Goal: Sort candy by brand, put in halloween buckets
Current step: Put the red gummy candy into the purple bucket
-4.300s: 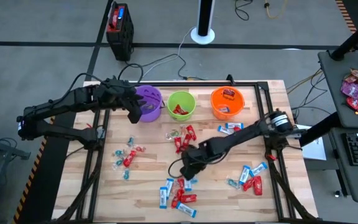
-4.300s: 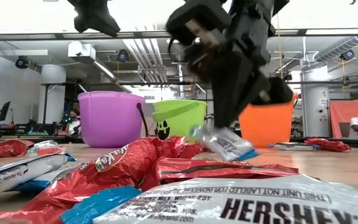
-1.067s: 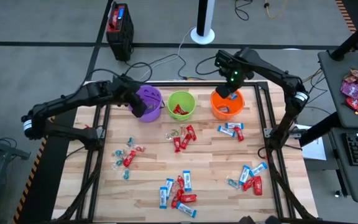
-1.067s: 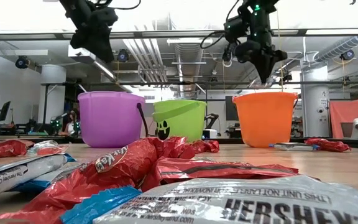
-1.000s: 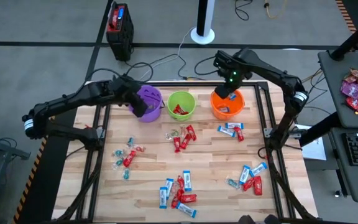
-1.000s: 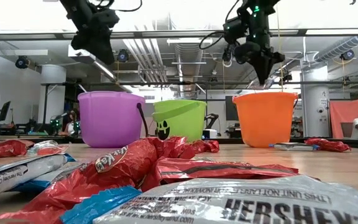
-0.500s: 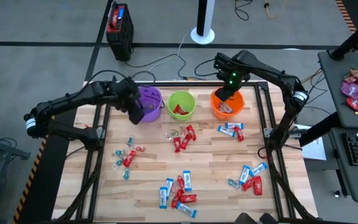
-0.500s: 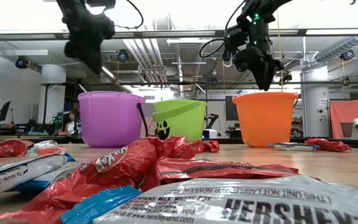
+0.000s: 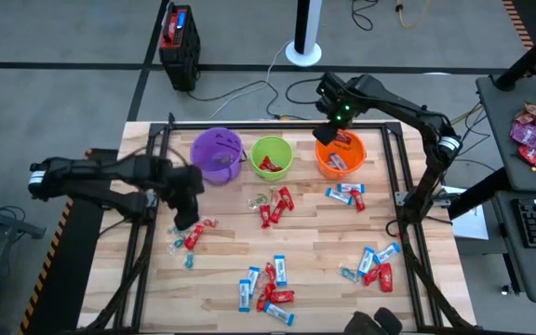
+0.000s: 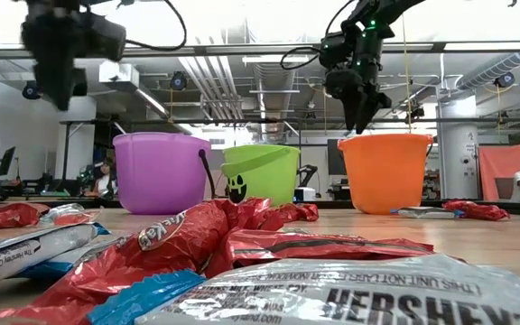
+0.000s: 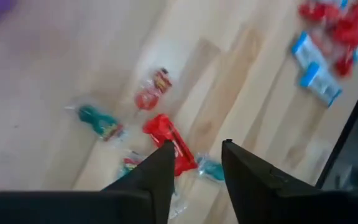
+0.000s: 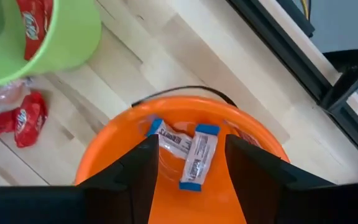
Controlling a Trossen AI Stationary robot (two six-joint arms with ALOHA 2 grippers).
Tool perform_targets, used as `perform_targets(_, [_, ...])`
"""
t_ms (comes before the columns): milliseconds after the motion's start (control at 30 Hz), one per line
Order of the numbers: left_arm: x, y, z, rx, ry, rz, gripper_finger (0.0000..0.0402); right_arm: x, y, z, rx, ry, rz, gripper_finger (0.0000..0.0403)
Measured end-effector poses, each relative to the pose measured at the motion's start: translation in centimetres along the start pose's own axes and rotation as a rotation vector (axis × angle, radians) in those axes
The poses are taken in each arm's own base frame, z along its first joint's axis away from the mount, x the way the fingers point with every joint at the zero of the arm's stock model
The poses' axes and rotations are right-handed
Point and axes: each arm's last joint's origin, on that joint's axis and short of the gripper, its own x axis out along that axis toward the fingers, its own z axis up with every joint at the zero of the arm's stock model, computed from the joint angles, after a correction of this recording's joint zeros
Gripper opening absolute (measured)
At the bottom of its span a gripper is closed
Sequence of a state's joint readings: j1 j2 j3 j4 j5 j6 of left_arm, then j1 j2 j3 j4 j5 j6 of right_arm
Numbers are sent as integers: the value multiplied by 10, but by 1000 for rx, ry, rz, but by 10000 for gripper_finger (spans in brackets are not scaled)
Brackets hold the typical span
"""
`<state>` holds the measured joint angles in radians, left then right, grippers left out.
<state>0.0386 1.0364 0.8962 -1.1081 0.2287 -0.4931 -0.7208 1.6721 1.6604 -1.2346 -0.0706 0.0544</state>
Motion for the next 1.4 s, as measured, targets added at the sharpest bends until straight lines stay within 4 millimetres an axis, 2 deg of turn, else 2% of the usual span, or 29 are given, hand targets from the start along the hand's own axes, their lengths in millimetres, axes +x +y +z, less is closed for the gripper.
perform_targets(100, [21, -2, -9, -17, 7, -6, 157, 0, 0, 2, 13, -18, 13, 178])
perform_targets(167, [36, 2, -14, -42, -23, 49, 175, 0, 1, 2, 21, -21, 17, 178])
perform_targets(267, [54, 5, -10, 68, -125, 71, 192, 0, 1, 4, 22, -42, 19, 178])
perform_targets(400, [78, 12, -8, 223, -183, 103, 194, 0, 1, 6, 45, -63, 21, 178])
perform_targets(533, [100, 25, -17, 260, -98, 167, 191, 0, 1, 6, 50, -63, 21, 178])
perform_targets(833, [125, 28, -12, 305, -105, 164, 183, 0, 1, 6, 52, -65, 21, 178])
perform_targets(1000, [135, 27, -7, 300, -55, 193, 155, 0, 1, 7, 46, -67, 21, 178])
perform_targets(1167, [135, 22, 1, 261, -44, 196, 80, 0, 1, 7, 26, -69, 20, 178])
perform_targets(1267, [131, 19, 3, 221, -47, 169, 19, 0, 1, 8, 9, -81, 20, 178])
perform_targets(1400, [113, 10, 8, 165, -93, 91, 13, -1, 1, 12, -30, -120, 20, 178])
